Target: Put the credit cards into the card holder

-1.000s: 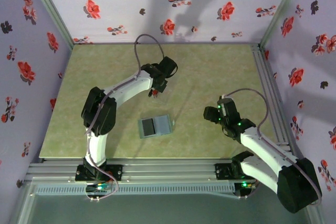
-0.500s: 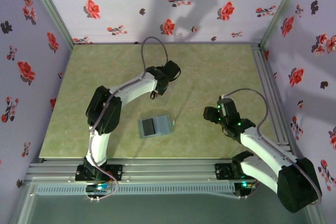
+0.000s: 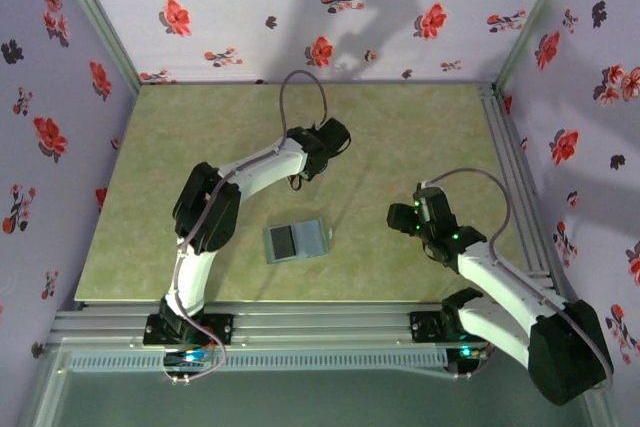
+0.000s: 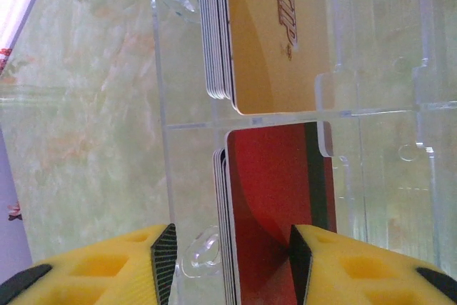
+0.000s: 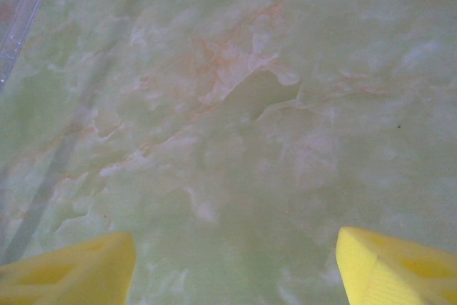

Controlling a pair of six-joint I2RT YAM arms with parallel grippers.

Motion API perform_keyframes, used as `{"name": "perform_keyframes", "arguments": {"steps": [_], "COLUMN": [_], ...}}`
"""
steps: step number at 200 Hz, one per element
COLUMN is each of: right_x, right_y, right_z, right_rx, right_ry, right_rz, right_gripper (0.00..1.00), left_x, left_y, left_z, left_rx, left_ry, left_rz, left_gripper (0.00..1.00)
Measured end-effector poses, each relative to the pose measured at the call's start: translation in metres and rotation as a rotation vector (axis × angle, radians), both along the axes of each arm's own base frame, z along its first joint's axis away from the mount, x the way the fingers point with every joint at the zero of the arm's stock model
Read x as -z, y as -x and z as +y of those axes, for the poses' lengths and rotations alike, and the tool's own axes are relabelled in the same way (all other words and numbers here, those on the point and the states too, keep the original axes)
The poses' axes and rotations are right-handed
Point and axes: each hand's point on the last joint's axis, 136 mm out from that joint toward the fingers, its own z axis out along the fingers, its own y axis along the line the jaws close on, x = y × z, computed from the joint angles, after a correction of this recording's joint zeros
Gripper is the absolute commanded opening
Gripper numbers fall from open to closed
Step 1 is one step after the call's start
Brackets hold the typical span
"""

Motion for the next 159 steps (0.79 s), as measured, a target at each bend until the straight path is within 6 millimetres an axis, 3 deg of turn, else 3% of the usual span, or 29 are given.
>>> {"name": "perform_keyframes", "arguments": {"steps": [72, 104, 159], "right_x": [0.000, 0.000, 0.000], "right_y": [0.000, 0.000, 0.000], "right_z": [0.000, 0.000, 0.000], "right_rx": [-0.001, -0.001, -0.001], "right_ry": [0.000, 0.000, 0.000], "right_rz": [0.000, 0.000, 0.000], "right_gripper": [0.75, 0.75, 0.75], "left_x": [-0.012, -0.013, -0.014], "left_y": [-0.005, -0.006, -0.005], "left_z": [0.000, 0.001, -0.001], "left_rx": [0.002, 0.009, 0.016], "left_ry": [-0.020, -0.036, -0.042], "left_rz": [-0.037, -0.040, -0.042], "left_gripper": [0.38, 0.22, 0.10]}}
